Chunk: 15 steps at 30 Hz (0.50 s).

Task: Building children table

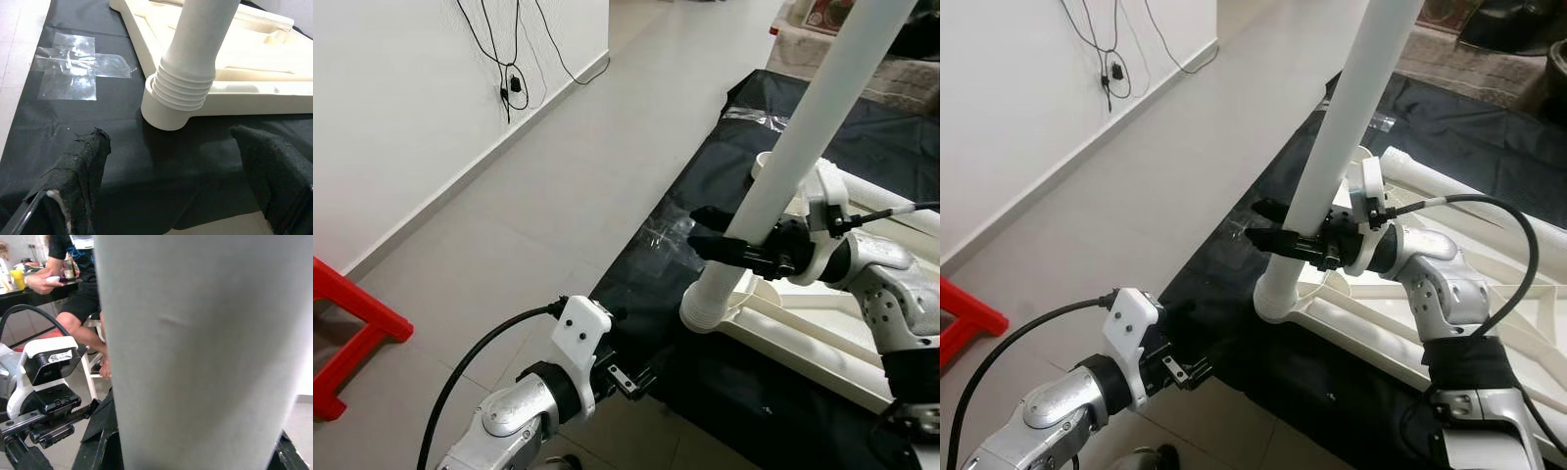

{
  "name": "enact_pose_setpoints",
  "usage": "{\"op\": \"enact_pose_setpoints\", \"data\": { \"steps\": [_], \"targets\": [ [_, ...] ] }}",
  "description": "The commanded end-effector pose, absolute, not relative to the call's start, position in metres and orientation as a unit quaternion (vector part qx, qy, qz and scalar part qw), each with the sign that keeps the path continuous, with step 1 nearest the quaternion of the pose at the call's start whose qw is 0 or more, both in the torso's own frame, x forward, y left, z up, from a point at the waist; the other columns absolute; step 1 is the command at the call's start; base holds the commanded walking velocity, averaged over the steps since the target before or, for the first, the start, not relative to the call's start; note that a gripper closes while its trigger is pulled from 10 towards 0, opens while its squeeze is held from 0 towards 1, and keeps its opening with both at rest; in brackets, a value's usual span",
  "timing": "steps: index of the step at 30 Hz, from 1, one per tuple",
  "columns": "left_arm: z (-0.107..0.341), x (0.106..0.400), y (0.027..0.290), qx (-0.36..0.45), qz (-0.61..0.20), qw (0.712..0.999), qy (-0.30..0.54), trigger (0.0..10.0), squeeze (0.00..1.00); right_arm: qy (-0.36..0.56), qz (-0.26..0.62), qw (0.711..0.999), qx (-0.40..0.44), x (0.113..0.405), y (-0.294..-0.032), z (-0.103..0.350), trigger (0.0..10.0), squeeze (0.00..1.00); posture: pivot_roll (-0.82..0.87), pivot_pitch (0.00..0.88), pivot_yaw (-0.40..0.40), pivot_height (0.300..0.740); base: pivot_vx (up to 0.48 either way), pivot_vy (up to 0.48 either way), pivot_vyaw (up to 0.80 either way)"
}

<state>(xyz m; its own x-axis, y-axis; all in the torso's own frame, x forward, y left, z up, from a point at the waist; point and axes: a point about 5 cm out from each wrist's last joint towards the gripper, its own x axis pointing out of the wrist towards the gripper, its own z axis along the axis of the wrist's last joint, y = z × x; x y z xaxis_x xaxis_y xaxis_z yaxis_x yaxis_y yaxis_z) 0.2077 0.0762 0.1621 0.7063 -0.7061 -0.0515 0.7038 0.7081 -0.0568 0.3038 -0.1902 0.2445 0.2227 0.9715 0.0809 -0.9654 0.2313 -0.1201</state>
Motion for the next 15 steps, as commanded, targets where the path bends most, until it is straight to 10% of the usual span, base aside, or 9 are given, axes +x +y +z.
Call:
{"op": "enact_pose_setpoints", "data": {
  "steps": [1,15],
  "targets": [
    [0.159,0.204,0.076,-0.019,-0.385,0.922,0.045,10.0,0.00,0.000,0.614,0.789,-0.012,0.307,-0.187,0.214,10.0,0.00,0.11,0.218,-0.067,0.740,0.000,0.000,0.00],
    [0.159,0.204,0.075,-0.021,-0.379,0.924,0.047,10.0,0.00,0.004,0.582,0.813,-0.016,0.321,-0.191,0.211,10.0,0.00,0.11,0.223,-0.077,0.740,0.000,0.000,0.00]
  ]
}}
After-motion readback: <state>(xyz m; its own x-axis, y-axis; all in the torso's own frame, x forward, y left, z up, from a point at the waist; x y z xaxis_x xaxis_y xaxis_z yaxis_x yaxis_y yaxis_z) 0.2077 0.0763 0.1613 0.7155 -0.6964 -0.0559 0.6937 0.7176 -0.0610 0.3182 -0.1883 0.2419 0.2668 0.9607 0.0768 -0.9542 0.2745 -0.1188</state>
